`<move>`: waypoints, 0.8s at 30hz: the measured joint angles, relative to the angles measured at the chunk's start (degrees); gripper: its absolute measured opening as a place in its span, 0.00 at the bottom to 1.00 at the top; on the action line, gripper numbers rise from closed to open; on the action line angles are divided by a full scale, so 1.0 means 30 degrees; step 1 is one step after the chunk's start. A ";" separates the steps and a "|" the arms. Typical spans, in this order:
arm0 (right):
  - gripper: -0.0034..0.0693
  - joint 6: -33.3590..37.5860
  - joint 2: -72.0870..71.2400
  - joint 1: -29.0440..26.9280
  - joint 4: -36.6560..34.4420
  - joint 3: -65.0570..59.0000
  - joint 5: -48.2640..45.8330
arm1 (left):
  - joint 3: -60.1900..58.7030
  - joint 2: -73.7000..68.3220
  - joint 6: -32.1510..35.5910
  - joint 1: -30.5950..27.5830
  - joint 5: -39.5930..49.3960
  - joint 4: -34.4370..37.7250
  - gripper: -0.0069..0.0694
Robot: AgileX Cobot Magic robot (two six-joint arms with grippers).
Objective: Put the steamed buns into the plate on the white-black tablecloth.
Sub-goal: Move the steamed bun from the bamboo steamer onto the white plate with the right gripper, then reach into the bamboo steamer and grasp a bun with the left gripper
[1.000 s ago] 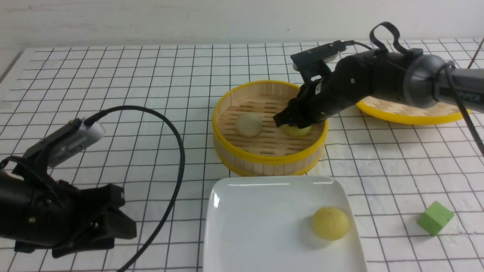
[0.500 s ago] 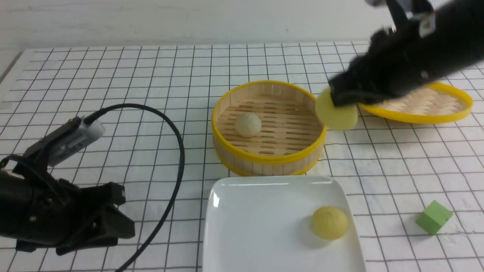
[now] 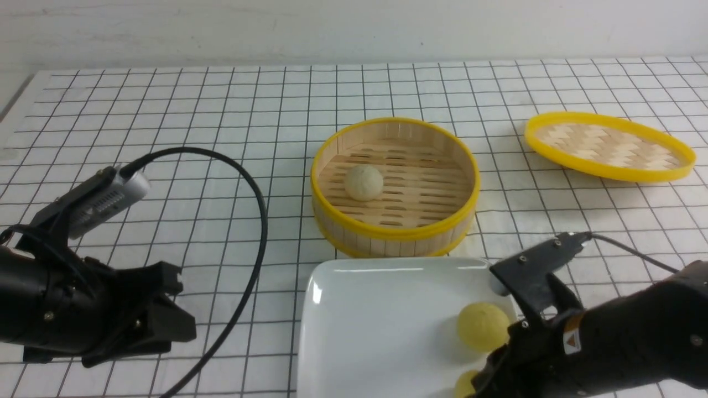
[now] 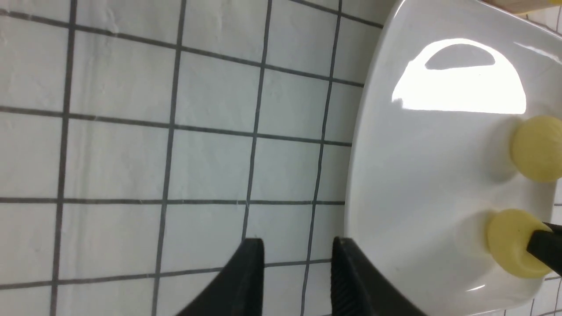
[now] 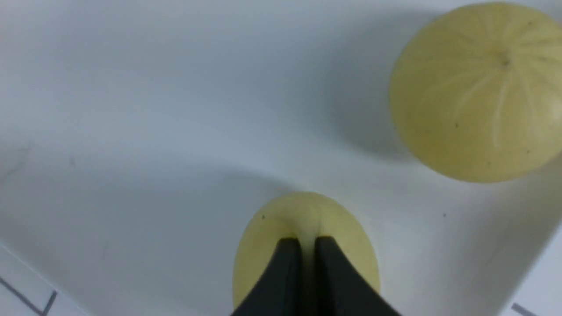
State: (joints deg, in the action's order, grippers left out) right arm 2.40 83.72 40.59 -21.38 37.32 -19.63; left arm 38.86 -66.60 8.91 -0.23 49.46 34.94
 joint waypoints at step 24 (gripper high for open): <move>0.04 -0.5647 -0.8125 0.0091 0.9619 0.5212 -1.6709 | 0.5920 -0.1861 -0.0507 0.0360 0.3224 -0.2644 0.10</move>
State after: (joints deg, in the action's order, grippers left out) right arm -14.54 59.34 40.86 7.48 52.95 -69.76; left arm 56.62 -72.19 7.39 0.85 59.13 27.00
